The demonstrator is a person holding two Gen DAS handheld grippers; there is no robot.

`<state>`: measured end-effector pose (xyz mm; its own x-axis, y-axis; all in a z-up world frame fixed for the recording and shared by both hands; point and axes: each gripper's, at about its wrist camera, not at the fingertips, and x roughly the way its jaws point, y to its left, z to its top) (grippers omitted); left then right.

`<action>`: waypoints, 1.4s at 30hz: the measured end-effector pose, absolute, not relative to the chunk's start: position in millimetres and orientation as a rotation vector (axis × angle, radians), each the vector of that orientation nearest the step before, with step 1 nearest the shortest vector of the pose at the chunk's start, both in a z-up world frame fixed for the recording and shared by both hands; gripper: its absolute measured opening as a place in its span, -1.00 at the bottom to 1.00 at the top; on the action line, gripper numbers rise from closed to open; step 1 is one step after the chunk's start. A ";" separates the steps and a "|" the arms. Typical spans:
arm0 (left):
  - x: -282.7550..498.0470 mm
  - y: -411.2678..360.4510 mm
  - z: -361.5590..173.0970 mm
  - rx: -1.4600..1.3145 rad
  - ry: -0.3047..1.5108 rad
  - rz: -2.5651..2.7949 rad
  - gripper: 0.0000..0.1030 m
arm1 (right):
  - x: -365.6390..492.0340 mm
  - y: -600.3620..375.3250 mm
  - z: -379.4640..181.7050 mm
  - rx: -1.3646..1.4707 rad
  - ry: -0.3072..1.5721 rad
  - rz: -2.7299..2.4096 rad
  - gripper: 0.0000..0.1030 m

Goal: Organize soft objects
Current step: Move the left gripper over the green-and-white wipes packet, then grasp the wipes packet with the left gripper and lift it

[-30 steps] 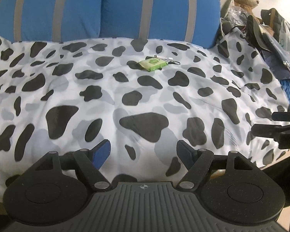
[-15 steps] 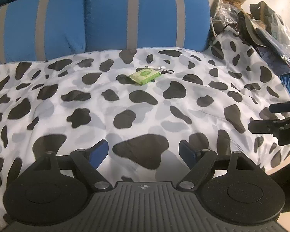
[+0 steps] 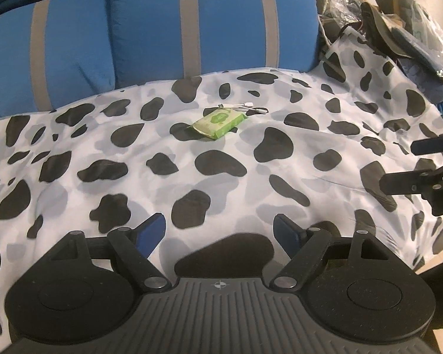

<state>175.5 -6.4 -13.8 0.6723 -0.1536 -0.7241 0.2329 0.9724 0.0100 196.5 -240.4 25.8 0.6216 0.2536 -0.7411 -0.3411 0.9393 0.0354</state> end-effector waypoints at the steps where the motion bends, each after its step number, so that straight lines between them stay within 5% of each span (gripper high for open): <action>1: 179.5 -6.8 -14.7 0.111 0.804 -0.220 0.55 | 199.6 -239.5 25.6 -0.114 0.832 0.344 1.00; 42: 380.9 -28.3 -84.4 0.231 0.707 -0.423 0.55 | 265.5 -234.8 16.4 -0.215 0.864 0.338 1.00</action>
<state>380.9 -28.3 -84.4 0.6807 -0.2966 -0.6699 0.4504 0.8905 0.0634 265.5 -234.8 16.4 0.6015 0.2032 -0.7726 -0.3754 0.9256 -0.0489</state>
